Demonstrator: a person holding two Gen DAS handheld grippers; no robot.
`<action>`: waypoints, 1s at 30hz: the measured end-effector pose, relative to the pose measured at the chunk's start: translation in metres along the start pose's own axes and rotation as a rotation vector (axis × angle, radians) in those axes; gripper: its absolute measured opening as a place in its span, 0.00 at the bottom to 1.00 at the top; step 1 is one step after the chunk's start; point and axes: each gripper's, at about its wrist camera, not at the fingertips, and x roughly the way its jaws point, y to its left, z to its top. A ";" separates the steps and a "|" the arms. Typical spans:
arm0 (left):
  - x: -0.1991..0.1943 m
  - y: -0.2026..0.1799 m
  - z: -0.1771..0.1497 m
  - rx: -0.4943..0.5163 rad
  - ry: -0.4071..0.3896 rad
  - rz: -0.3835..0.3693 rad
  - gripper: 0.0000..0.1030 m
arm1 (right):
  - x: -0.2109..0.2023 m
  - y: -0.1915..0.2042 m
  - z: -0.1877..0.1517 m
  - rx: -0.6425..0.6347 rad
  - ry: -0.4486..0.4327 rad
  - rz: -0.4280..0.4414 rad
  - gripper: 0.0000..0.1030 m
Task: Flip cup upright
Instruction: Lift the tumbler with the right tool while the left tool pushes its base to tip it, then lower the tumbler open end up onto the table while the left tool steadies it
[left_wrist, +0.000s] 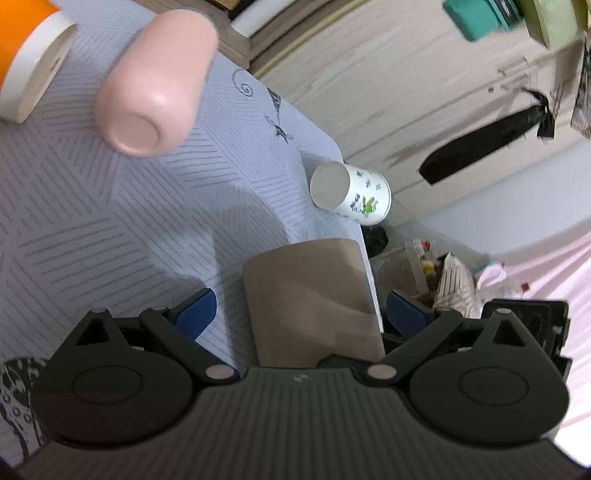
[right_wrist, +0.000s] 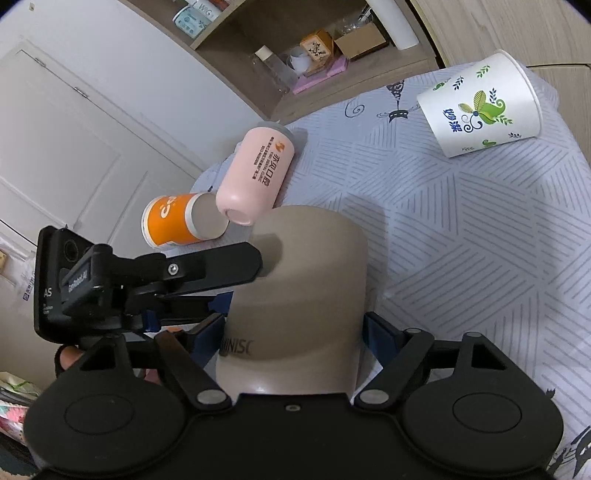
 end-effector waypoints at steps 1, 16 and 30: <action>0.000 -0.001 0.000 0.012 0.001 0.007 0.97 | 0.000 0.000 0.000 -0.001 0.000 -0.002 0.82; -0.020 -0.021 -0.026 0.146 -0.031 0.011 0.75 | -0.011 0.011 -0.022 -0.059 -0.062 -0.023 0.82; -0.062 -0.032 -0.060 0.330 -0.151 -0.033 0.71 | -0.025 0.053 -0.054 -0.312 -0.150 -0.117 0.80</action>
